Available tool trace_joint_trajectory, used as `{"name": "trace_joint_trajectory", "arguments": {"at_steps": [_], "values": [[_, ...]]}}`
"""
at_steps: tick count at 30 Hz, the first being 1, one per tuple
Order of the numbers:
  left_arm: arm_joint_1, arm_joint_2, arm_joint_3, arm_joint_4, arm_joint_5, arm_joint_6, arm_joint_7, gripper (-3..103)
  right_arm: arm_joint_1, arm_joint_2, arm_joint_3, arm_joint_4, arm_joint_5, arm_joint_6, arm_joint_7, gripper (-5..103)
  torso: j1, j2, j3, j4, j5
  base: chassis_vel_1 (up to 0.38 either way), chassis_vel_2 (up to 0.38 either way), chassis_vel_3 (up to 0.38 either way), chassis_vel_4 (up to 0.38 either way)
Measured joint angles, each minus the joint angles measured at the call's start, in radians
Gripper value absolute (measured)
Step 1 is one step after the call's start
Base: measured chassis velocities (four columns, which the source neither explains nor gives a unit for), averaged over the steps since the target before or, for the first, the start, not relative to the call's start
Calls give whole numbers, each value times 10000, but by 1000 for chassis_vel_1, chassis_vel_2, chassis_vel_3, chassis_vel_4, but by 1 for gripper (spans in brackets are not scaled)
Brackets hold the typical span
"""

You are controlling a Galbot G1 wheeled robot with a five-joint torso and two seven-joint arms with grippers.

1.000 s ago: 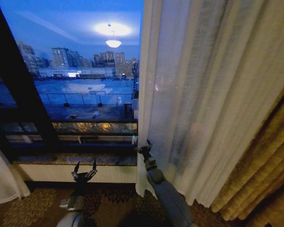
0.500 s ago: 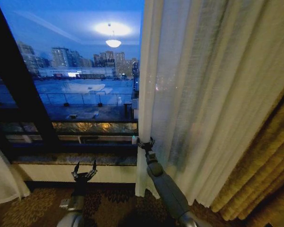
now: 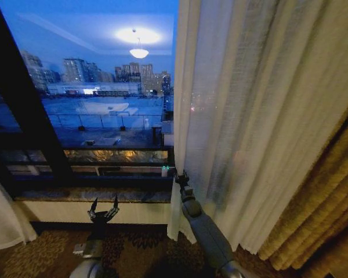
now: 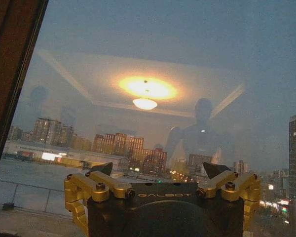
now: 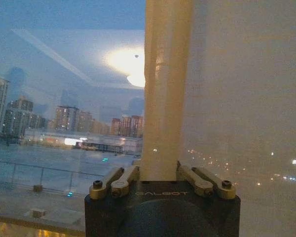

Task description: Open the curtains by pulling them apart, changing their state from closed to fully open.

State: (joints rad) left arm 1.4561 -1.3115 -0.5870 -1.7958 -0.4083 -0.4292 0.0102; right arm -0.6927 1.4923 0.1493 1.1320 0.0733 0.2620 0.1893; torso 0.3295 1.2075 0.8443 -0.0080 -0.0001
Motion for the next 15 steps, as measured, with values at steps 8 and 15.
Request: {"name": "trace_joint_trajectory", "arguments": {"at_steps": [8,15], "values": [[0,0,0,0,0,0,0,100,-194,-68,168,69,192,141,-331,1,0,0,0,0,0,0,0,0,0],[0,1,0,0,0,0,0,100,-203,-76,219,46,329,139,-402,0,0,-1,-1,1,0,-8,-6,6,8]]}}
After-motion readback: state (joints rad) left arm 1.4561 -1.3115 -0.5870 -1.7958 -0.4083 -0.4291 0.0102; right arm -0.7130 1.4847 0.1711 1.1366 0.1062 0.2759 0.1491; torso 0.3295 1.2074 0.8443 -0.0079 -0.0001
